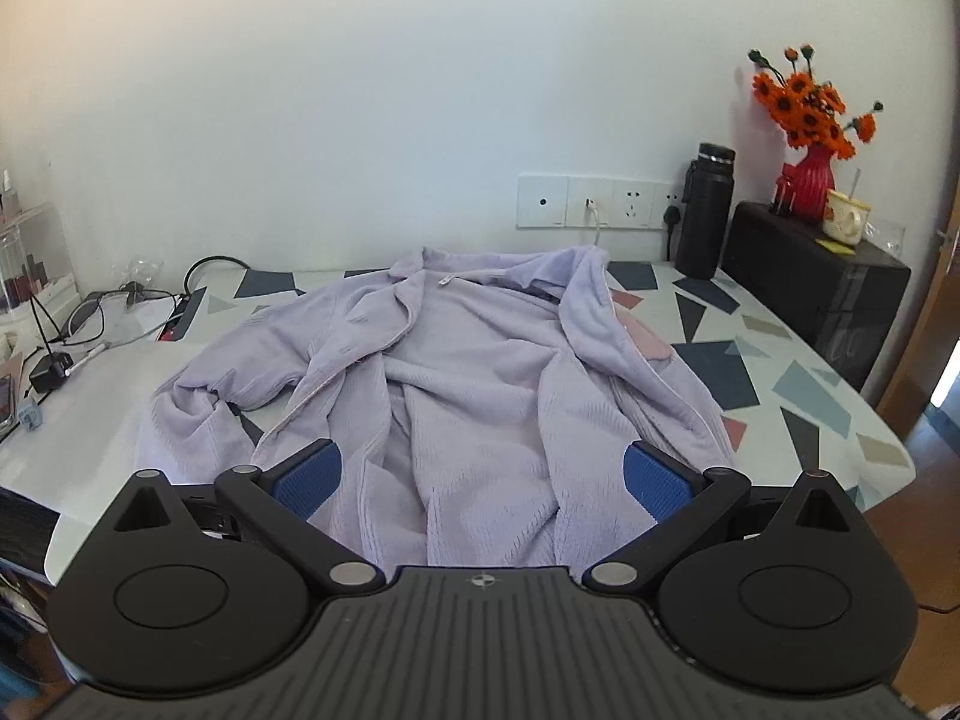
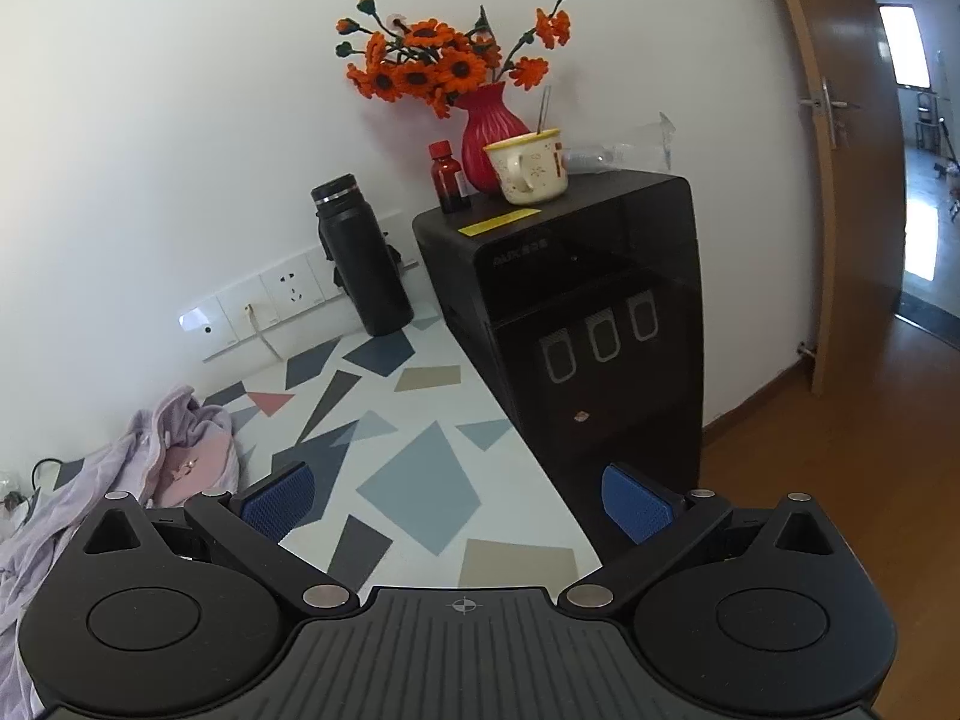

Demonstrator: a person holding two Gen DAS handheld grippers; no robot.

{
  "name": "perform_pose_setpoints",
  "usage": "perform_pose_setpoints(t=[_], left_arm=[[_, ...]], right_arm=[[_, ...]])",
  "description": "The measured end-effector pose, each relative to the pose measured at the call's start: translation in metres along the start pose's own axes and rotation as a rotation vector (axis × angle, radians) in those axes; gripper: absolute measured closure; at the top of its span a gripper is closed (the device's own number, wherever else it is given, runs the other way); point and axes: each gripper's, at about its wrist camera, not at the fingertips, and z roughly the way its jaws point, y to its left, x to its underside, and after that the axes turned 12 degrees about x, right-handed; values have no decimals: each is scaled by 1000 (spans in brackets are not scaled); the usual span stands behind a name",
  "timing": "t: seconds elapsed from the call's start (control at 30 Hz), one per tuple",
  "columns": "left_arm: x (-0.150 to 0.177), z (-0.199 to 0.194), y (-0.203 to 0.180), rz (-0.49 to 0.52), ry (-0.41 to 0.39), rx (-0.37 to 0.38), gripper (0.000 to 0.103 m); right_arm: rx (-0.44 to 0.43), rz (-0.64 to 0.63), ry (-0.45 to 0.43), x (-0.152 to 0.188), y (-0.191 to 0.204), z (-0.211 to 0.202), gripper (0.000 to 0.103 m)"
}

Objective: Fold clothes

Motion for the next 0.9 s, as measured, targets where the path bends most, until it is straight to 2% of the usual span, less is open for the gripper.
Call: perform_pose_setpoints(t=[0.07,0.2,0.3,0.37,0.47,0.53,0.57,0.6,0.67,0.8,0.83,0.9], left_arm=[[5,14,-9,27,45,26,1],[14,50,-39,91,109,163,1],[22,86,-73,210,186,236,1],[33,106,-93,283,228,243,7],[50,130,-112,332,299,240,27],[55,135,-114,336,310,228,63],[55,134,-112,326,308,223,74],[49,129,-106,292,291,239,92],[36,119,-93,226,256,269,102],[11,97,-73,158,177,307,103],[5,95,-68,136,170,304,103],[0,106,-67,98,206,315,101]], right_arm=[[-7,26,19,7,-5,4,1],[2,28,54,26,7,19,1],[-23,30,72,36,23,26,1],[-45,21,84,41,33,30,1],[-59,-5,100,45,45,36,1],[-59,-22,111,47,49,39,1],[-54,-29,120,48,50,41,1],[-48,-35,124,49,51,43,1],[-38,-47,133,50,51,46,1],[-40,-46,157,54,52,52,1],[-49,-44,167,56,55,55,1],[-66,-52,189,60,63,63,1]])
